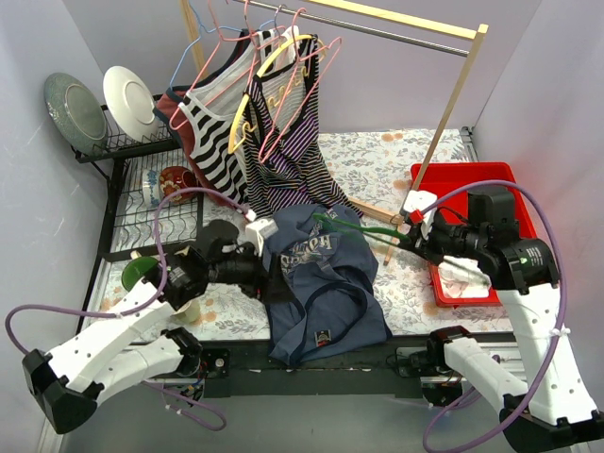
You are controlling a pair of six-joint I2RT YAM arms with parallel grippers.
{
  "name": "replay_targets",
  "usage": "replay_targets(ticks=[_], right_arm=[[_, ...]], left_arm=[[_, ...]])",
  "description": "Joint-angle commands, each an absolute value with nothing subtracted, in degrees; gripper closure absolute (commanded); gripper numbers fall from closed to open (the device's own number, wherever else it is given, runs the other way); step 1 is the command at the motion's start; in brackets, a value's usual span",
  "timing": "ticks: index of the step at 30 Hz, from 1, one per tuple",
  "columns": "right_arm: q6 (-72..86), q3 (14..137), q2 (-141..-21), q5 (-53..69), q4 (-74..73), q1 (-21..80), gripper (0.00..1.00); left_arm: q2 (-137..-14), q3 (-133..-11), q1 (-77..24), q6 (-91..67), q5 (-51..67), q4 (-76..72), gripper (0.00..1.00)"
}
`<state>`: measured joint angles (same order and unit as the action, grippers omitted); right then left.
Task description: Place the tank top on the hanger
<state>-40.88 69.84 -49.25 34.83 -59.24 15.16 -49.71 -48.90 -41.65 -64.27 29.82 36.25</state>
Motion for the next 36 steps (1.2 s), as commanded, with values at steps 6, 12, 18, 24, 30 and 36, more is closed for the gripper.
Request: replay_targets(ticks=[6, 12, 18, 24, 30, 36], right_arm=[[-41.75, 70.75, -49.57, 31.37, -58.97, 13.80, 0.99], [-42.80, 70.05, -49.57, 31.73, -60.38, 13.80, 0.99], [-43.15, 68.73, -49.75, 33.83, -61.43, 13.80, 0.99], [-48.24, 66.02, -50.45, 36.74, -65.12, 13.71, 0.99], [-54.92, 64.86, -50.36, 37.70, -69.07, 13.80, 0.99], [-58.96, 66.89, -50.27, 40.68, -73.29, 13.80, 0.99]], left_arm=[[-62.64, -47.19, -64.05, -78.48, 8.37, 43.33, 0.36], [-71.97, -52.02, -70.91, -80.24, -2.36, 45.70, 0.43], [-79.89, -54.58, -74.18, -80.60, -6.59, 47.20, 0.74], [-74.98, -53.27, -73.13, -81.74, -9.31, 45.97, 1.00], [-62.69, -47.65, -59.19, -80.34, -2.92, 40.17, 1.00], [-60.03, -46.05, -51.95, -79.45, 2.72, 38.32, 1.00]])
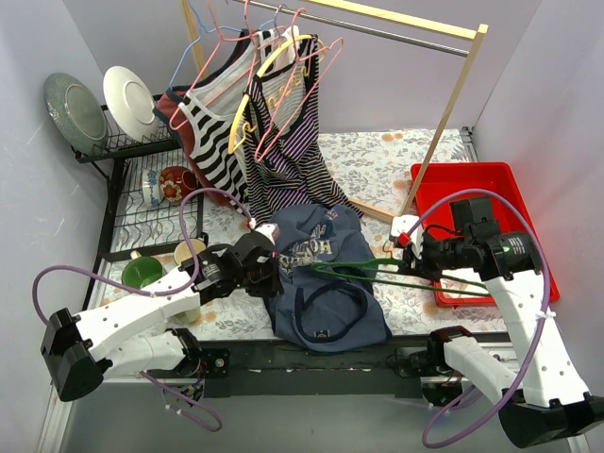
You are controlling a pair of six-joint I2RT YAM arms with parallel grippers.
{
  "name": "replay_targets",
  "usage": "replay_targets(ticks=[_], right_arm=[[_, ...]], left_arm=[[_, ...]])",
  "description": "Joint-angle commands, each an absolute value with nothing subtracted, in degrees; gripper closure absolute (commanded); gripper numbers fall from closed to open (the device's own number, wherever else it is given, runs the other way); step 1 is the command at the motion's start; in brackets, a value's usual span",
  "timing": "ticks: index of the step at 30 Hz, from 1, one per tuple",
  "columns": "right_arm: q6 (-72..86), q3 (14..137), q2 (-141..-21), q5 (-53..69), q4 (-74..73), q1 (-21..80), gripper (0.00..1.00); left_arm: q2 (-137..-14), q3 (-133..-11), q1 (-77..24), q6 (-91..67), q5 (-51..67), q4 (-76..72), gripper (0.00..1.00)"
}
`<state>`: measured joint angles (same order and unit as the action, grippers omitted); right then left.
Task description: Place the tank top on the hanger
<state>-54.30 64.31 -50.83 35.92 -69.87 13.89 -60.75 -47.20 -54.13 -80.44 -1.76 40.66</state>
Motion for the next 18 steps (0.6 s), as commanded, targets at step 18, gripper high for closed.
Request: replay_targets(ticks=[18], right_arm=[[-56.96, 64.43, -48.86, 42.44, -75.15, 17.48, 0.99]], left_arm=[[-55.03, -45.97, -45.27, -83.32, -2.29, 39.11, 1.00]])
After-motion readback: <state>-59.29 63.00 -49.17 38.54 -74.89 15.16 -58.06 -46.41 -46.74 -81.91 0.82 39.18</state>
